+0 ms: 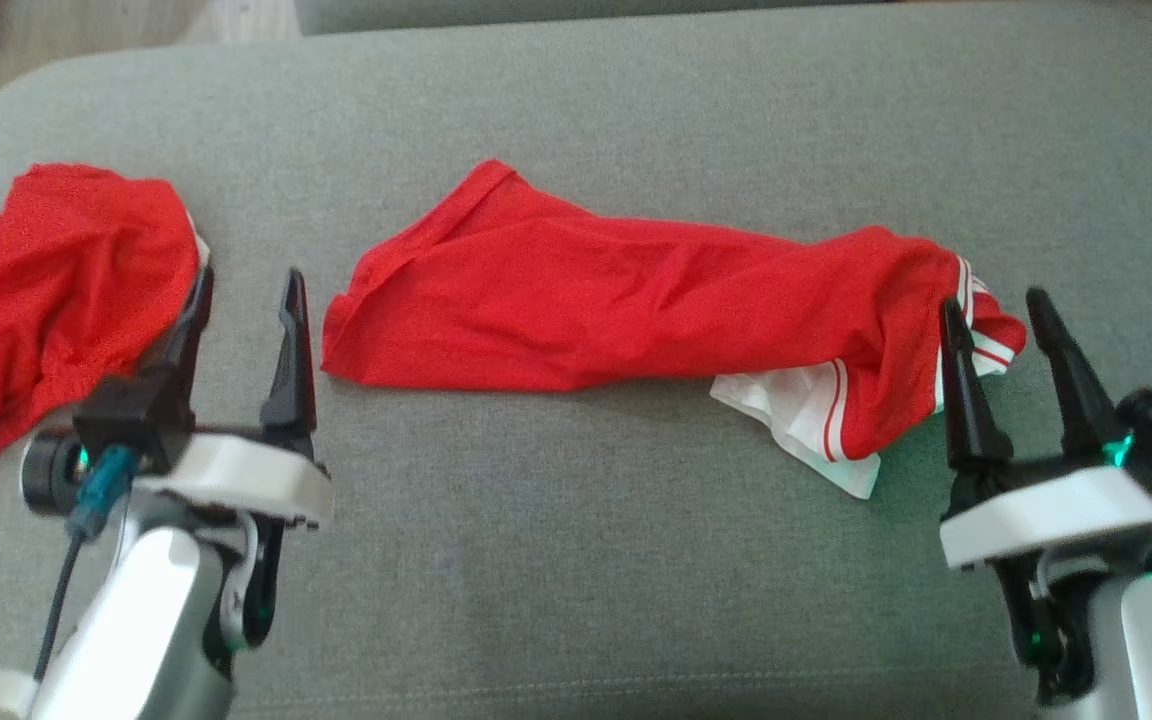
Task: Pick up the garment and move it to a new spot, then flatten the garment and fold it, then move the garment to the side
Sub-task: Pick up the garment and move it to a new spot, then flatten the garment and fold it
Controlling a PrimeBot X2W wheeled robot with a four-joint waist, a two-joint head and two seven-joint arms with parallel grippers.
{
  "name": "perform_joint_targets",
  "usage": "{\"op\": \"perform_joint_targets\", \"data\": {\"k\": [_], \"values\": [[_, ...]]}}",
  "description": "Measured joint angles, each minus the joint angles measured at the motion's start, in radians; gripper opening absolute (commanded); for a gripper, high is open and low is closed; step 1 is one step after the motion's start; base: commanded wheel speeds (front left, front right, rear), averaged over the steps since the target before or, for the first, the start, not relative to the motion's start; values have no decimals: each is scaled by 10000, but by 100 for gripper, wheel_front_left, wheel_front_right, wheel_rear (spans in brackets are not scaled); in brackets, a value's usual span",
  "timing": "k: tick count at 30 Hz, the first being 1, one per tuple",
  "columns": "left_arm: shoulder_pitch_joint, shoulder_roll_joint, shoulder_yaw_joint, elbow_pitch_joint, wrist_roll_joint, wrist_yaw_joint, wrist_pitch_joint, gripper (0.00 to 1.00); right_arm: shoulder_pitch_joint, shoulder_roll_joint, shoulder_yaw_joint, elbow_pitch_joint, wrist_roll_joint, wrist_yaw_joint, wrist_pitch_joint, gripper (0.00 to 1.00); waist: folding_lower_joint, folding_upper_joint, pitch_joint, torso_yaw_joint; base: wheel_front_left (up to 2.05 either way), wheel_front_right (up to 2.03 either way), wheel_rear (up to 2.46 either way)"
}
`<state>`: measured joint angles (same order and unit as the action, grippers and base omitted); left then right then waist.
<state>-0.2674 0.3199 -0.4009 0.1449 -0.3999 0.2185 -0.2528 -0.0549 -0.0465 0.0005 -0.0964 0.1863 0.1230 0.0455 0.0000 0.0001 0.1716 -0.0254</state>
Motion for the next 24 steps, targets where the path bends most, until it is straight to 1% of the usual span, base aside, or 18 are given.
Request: {"op": "perform_joint_targets", "data": {"k": [3, 12, 24], "values": [[379, 21, 40, -178, 13, -82, 0, 100, 347, 0, -36, 6, -19, 0, 79, 100, 0, 0, -195, 33, 0, 0, 0], [1428, 190, 65, -416, 107, -82, 0, 100, 965, 2, -144, -65, -44, 0, 182, 100, 0, 0, -756, -69, 0, 0, 0], [1815, 267, 69, -500, 98, 25, 6, 100, 1225, 4, -136, -472, -291, 0, 343, 100, 0, 0, -1008, -80, 0, 0, 0]]}}
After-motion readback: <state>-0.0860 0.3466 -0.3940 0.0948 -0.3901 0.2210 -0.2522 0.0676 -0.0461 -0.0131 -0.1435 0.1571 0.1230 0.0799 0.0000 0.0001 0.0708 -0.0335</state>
